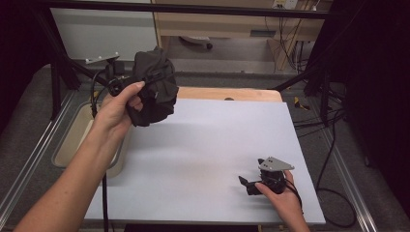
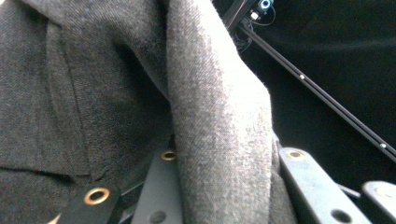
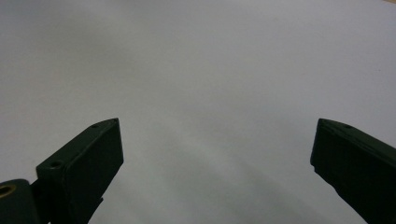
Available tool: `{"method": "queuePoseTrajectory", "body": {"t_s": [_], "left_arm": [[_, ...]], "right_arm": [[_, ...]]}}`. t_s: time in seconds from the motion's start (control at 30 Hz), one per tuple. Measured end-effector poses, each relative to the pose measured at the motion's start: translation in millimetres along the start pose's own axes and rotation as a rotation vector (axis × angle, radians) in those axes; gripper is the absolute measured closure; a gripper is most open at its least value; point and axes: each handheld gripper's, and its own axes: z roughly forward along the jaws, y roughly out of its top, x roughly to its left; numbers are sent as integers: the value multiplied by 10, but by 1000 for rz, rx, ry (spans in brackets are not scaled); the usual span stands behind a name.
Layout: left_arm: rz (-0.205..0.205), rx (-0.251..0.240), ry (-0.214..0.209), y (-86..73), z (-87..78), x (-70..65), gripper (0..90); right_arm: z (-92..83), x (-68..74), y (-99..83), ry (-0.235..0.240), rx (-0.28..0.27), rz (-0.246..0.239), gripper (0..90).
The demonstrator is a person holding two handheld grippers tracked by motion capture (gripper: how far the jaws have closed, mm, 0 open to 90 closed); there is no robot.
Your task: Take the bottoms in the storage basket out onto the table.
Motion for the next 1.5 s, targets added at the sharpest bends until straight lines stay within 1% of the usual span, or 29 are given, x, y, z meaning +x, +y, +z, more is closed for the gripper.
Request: {"method": "queuePoseTrajectory", "body": {"t_s": [0.1, 0.27, 0.33, 0.37, 0.5, 0.6, 0.7, 0.87, 0.93, 1.03, 1.17, 1.27, 1.4, 1.5], "left_arm": [[0, 9, 1, -54, 61, 24, 722], [-2, 24, -3, -164, 192, 26, 720], [5, 34, -5, -206, 243, 25, 719], [20, 46, -4, -234, 289, 36, 719], [18, 42, 0, -262, 341, 65, 719], [11, 36, -2, -292, 356, 101, 719], [12, 43, -6, -355, 367, 119, 719], [16, 47, -8, -392, 374, 139, 719], [14, 42, -20, -400, 378, 144, 719], [24, 52, -19, -409, 372, 155, 719], [22, 58, -19, -429, 381, 156, 717], [30, 68, -33, -453, 398, 159, 717], [19, 87, -45, -497, 429, 174, 716], [6, 92, -48, -536, 454, 186, 715]], "right_arm": [[4, -6, -1, 1, -2, -5, 32], [3, -7, 0, 0, -2, -6, 32], [1, -8, 1, -2, -3, -7, 32], [-3, -8, 3, -2, -3, -12, 32], [-18, -6, 3, 2, -5, -17, 32], [-25, -8, -2, -1, -3, -14, 31], [-20, -11, 1, -5, -5, -16, 31], [-11, 2, 1, -6, 1, -15, 31], [-8, 6, 4, -5, 0, -18, 31], [-13, 11, 7, -3, -3, -19, 31], [-14, 3, 2, -4, -1, -18, 30], [-9, 5, 0, -2, 3, -19, 32], [4, 10, 3, -1, 5, -23, 32], [1, 13, 4, -1, 6, -25, 32]]}}
